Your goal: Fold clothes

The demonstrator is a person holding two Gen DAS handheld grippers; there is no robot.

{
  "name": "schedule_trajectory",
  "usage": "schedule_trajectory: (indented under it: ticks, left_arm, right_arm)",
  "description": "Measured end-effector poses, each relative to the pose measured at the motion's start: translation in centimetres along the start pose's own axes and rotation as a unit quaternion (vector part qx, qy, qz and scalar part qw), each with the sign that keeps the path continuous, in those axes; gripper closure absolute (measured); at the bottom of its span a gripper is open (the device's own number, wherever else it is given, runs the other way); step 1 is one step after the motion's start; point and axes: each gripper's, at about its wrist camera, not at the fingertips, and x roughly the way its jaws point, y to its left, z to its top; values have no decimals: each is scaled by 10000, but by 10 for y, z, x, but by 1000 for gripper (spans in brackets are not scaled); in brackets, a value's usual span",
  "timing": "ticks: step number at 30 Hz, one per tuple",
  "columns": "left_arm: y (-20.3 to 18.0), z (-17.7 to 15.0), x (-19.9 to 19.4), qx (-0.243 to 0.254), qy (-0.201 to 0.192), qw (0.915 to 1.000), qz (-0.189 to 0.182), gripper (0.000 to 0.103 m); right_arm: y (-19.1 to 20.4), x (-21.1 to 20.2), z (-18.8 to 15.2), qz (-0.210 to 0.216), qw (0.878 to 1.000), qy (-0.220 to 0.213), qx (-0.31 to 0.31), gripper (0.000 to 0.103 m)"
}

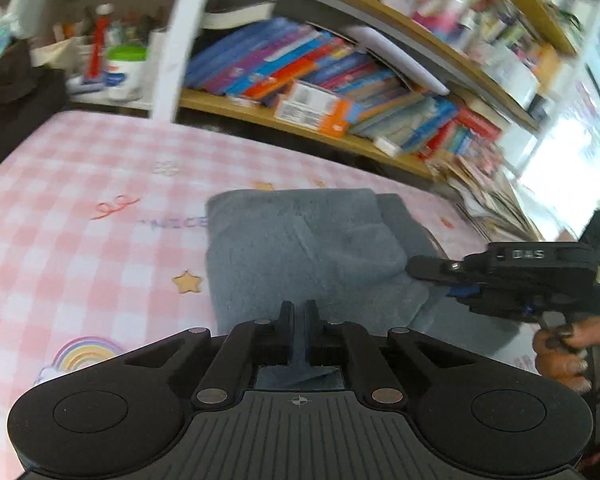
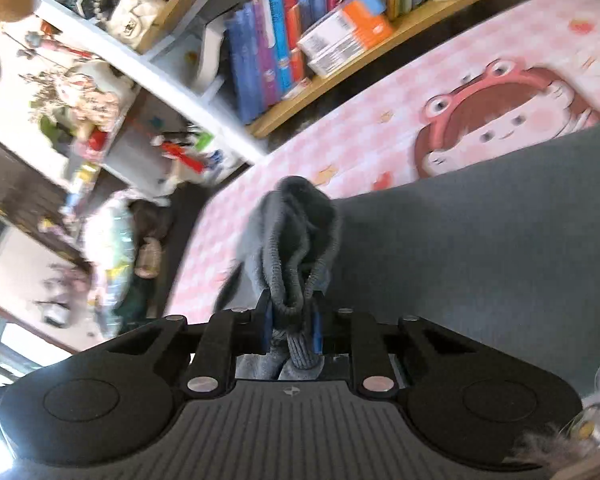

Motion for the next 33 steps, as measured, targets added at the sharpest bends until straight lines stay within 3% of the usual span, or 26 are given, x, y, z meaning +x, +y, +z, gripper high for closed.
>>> schedule_trajectory:
  ticks: [4, 6, 12, 19, 22, 24, 25, 28, 33]
  left_arm:
    - [-5, 4, 8, 234, 127, 9995, -139, 98]
    - [-3, 5, 10, 229, 167, 9994, -209, 98]
    - [-2, 6, 10, 308, 229, 9988, -318, 98]
    - [-12, 9, -13, 729, -268, 9965, -301, 97]
    - [-13, 12, -25, 808, -524, 9941, -491, 97]
    - [-12, 12, -23, 832, -440, 9937, -614, 97]
    - [-11, 12, -19, 830, -281, 9943, -607, 97]
    - [-3, 8, 1, 766, 349, 9948, -566, 97]
    - [2, 10, 3, 737, 365, 9935, -785, 97]
  right_arm:
    - [-31, 23, -10, -466, 9959, 510, 579, 81]
    - [-39, 21, -13, -409, 9952, 477, 747, 77]
    - [-34, 12, -14, -511, 9957, 226, 745, 72]
    - [-24, -5, -10, -844, 9937, -316, 665, 70]
    - [-19, -13, -10, -864, 9935, -588, 461, 71]
    - [-18, -12, -11, -800, 9944, -586, 355, 74]
    - [-20, -8, -12, -854, 9946, -487, 346, 82]
    - [-26, 4, -16, -1149, 9921, -206, 461, 84]
    - [-30, 2, -21, -1176, 9909, -250, 606, 83]
